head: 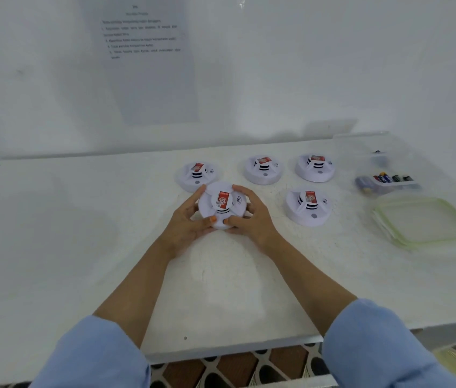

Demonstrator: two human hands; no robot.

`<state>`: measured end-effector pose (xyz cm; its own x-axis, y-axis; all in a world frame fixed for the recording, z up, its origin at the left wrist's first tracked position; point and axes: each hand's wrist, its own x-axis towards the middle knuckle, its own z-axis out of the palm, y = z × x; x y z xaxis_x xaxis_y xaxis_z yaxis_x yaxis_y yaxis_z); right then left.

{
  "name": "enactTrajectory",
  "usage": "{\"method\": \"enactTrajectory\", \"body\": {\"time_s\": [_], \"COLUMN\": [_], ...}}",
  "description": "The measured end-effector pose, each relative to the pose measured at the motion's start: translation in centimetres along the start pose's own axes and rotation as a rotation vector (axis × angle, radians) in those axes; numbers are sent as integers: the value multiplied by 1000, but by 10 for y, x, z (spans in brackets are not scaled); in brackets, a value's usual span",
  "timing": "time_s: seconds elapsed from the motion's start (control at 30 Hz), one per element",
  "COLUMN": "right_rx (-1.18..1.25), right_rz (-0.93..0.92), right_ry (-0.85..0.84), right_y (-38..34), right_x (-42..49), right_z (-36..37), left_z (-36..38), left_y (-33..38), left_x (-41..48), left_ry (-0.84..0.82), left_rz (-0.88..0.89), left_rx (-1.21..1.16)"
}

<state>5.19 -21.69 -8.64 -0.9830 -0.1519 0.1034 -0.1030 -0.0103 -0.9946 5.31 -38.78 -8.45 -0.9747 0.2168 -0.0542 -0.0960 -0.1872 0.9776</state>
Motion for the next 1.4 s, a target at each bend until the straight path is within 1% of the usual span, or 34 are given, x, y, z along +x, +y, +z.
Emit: {"method": "enactTrajectory", "body": {"time_s": [0.13, 0.3, 0.4, 0.57, 0.7, 0.8, 1.4], "right_rx": [-14, -59, -79, 7, 132, 197, 185], "right_rz": [7, -30, -50, -14, 139, 193, 187], "right_ry": [21, 70, 67, -1, -57, -52, -27], "right_y": [3, 2, 1, -3, -6, -8, -12], "right_x": [2, -1, -1, -2, -1, -1, -3], "right_z": [0, 7, 6, 3, 1, 0, 2], "left_z": [1, -1, -2, -2, -3, -4, -6], "left_y": [0, 0, 0, 0, -1, -2, -4], "left_x": [-1, -1, -1, 0, 1, 1, 2], "left_ry": [-2, -23, -37, -46, -44, -40, -41], "left_rz": [8, -2, 8, -3, -2, -1, -10], "left_rx": [-5, -8, -7, -47, -77, -92, -85]}}
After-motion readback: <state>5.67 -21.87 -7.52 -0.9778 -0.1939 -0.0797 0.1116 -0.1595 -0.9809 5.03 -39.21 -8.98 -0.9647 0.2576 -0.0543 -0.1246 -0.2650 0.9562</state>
